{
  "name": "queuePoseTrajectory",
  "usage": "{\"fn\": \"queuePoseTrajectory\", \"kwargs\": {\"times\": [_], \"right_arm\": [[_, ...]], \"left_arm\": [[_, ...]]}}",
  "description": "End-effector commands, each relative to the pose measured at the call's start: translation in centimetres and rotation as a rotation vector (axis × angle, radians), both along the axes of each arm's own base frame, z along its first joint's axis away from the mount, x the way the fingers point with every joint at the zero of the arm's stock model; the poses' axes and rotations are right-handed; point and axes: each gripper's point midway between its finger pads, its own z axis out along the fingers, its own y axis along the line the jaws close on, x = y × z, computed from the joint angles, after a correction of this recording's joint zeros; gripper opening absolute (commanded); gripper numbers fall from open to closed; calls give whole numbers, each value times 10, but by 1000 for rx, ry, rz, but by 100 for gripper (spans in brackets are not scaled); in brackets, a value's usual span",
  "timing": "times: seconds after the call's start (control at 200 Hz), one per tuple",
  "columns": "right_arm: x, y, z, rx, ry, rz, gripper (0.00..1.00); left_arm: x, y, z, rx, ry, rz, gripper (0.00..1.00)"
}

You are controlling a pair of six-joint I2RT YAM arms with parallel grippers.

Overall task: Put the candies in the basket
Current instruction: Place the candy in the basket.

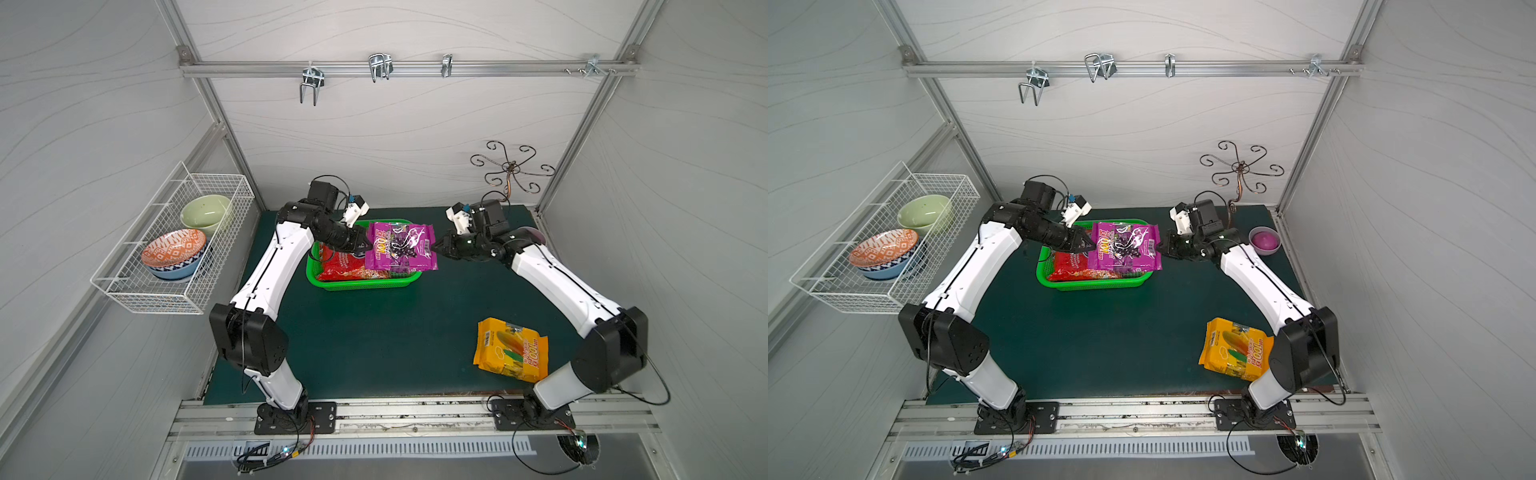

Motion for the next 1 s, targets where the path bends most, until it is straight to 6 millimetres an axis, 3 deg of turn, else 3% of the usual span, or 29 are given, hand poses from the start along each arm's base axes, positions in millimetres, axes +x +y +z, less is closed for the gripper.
{"fn": "queuePoseTrajectory", "kwargs": {"times": [0.0, 0.255, 0.545, 0.775, 0.995], "right_arm": [[22, 11, 3, -7, -68, 25, 0], [40, 44, -16, -1, -23, 92, 0], [37, 117, -29, 35, -17, 204, 0], [32, 163, -41, 56, 6, 269, 0], [28, 181, -67, 28, 25, 265, 0]], "left_arm": [[10, 11, 6, 9, -82, 19, 0], [31, 59, -2, -3, -44, 159, 0], [28, 129, -12, 125, -65, 301, 0], [21, 182, -43, 261, -62, 384, 0], [28, 224, -78, 431, -6, 451, 0]]}}
